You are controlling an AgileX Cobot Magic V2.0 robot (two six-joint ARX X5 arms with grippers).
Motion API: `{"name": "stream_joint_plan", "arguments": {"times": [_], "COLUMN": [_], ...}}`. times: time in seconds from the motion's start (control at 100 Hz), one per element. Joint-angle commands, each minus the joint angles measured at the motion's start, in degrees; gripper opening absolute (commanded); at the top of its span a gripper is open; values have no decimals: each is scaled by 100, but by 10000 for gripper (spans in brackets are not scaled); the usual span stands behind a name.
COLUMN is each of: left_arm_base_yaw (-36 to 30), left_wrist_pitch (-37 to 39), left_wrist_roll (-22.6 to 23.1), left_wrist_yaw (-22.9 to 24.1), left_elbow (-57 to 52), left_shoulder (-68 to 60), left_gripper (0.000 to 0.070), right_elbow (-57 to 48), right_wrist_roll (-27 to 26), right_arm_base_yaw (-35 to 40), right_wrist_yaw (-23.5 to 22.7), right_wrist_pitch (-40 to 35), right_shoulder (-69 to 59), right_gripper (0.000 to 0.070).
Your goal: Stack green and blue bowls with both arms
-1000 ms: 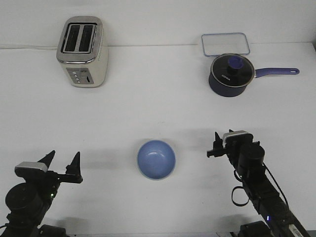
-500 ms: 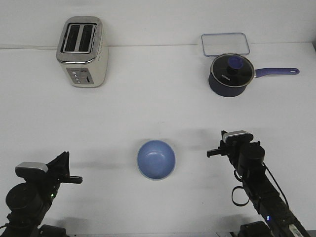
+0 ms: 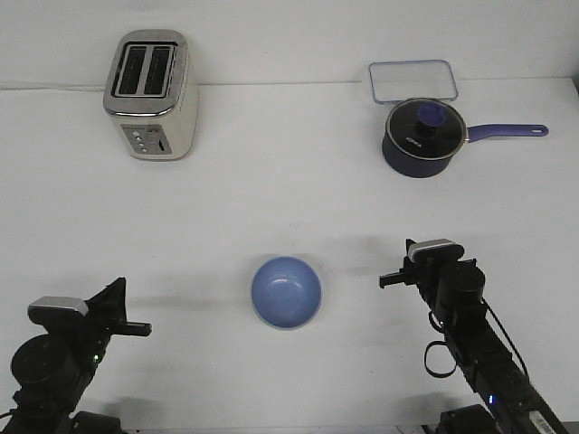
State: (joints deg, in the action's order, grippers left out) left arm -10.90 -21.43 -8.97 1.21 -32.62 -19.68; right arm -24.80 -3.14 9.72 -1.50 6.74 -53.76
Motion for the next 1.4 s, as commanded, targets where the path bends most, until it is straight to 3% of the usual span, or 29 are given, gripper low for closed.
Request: {"name": "stream_joint_plan", "arguments": {"times": [0.0,0.26,0.4,0.49,0.68,0.78,1.39], "left_arm_base_yaw": [0,0,24,85,313,437,850], "left_wrist_pitch": [52,55,140,640,2483,2975,3698], "left_wrist_roll": [-35,-33,428,507,540,629,686], "left_wrist_yaw": [11,11,31,31,31,31,26], "left_elbow": [-63,-63,-57,85,1167,1753,3182], "left_shoulder": [2,2,9,85,691,1038,1950], "left_gripper": [12,12,12,12,12,12,12], "right_elbow": [-59,-59,-59,-59,-59,-59,-59], "right_wrist_roll": [37,37,37,37,37,37,37], "right_arm_base_yaw": [13,13,13,13,13,13,13], "right_wrist_yaw": [2,2,2,2,2,2,2], "right_wrist_pitch": [74,74,74,74,74,74,74], "right_shoulder": [-24,-24,-24,-24,-24,-24,-24], "right_gripper": [0,0,0,0,0,0,0]}}
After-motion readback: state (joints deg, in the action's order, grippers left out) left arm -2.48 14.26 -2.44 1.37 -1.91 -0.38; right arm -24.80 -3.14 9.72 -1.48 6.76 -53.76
